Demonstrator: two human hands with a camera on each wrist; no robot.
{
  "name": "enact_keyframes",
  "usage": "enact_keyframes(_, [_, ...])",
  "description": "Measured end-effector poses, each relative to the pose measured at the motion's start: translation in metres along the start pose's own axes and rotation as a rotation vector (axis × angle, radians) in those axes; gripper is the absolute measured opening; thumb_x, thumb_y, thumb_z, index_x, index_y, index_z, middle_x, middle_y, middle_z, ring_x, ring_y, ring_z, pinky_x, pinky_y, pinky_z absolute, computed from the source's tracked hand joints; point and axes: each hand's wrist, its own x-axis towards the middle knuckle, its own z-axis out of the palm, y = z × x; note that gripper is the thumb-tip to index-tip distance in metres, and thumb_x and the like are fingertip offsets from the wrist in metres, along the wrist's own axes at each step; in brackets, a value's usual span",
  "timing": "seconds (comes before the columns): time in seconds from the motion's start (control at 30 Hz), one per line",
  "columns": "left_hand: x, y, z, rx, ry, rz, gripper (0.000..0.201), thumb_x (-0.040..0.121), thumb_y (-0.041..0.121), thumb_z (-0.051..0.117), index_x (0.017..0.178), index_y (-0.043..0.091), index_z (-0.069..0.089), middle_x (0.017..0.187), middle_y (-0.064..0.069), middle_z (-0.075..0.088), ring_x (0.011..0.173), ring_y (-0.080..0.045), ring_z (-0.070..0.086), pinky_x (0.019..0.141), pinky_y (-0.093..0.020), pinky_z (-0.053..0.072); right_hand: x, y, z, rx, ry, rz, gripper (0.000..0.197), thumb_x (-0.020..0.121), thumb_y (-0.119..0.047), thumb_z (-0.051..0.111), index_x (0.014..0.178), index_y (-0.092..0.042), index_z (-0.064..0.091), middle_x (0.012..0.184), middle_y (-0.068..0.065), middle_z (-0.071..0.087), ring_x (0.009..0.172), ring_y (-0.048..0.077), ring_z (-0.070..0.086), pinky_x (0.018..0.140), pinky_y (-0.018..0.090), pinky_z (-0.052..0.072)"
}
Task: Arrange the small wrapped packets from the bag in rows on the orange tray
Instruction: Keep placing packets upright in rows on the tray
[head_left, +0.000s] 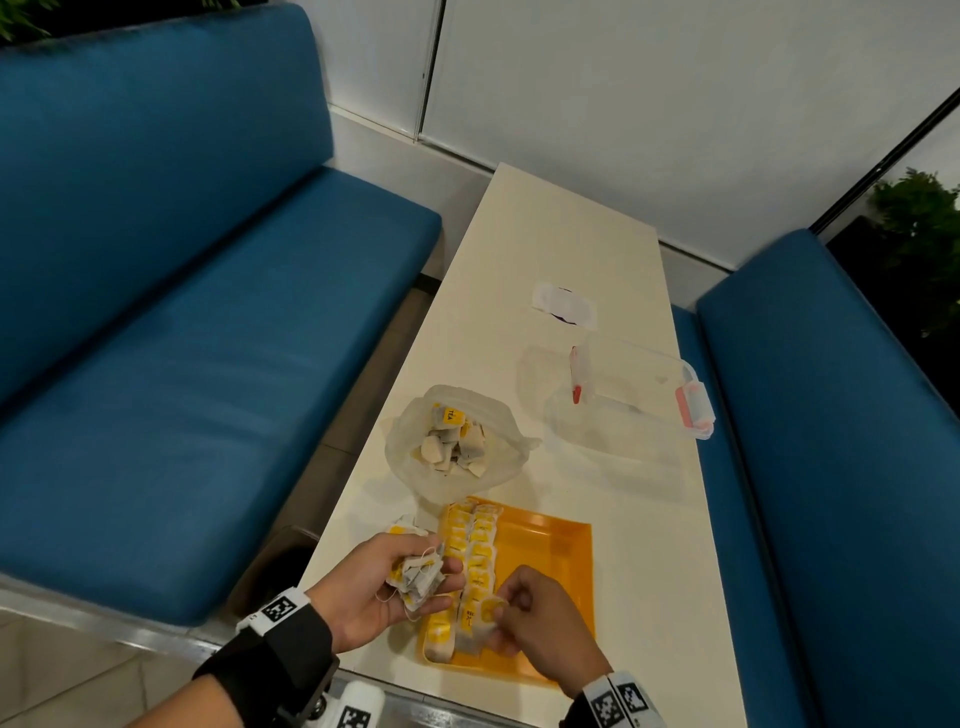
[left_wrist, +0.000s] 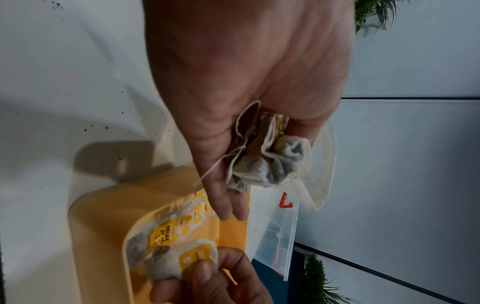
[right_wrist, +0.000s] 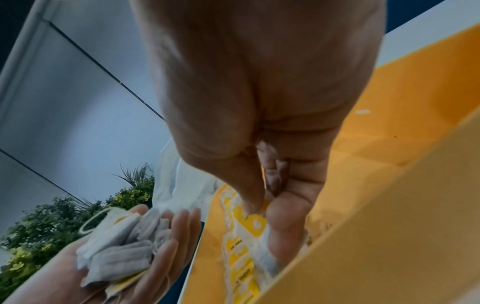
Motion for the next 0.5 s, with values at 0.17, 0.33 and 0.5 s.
enact_keyframes(0.17, [-0.002,0.0,0.002,0.048,-0.019,-0.003,0.031,0.095,0.014,0.058,0.076,0.004,0.08,0.115,-0.03,0.07,0.101,-0.038,0.069,0.086,-0.046,0.058,0.005,-0.003,0.006,-0.035,-0.093,0.124,0.014,0.087,0.002,0.06,0.092,-0.009,0.051,0.06,0.007,0.065,0.049,0.015,0.065,0.041,0.021,0.041])
enact_keyframes(0.33, [-0.002,0.001,0.005,0.068,0.008,-0.014,0.019,0.096,0.012,0.057,0.093,0.001,0.072,0.12,-0.03,0.068,0.099,-0.038,0.07,0.079,-0.044,0.061,0.013,-0.001,0.013,-0.11,-0.084,0.174,0.017,0.083,0.0,0.061,0.09,-0.013,0.053,0.061,0.003,0.063,0.055,0.017,0.068,0.041,0.019,0.04])
enact_keyframes(0.5, [0.0,0.002,0.004,0.072,0.025,-0.026,0.018,0.098,0.013,0.058,0.106,0.0,0.066,0.119,-0.029,0.069,0.113,-0.043,0.066,0.083,-0.045,0.06,0.017,0.002,0.019,-0.211,-0.09,0.157,0.018,0.083,-0.003,0.062,0.091,-0.017,0.054,0.077,0.007,0.067,0.062,0.021,0.074,0.05,0.026,0.049])
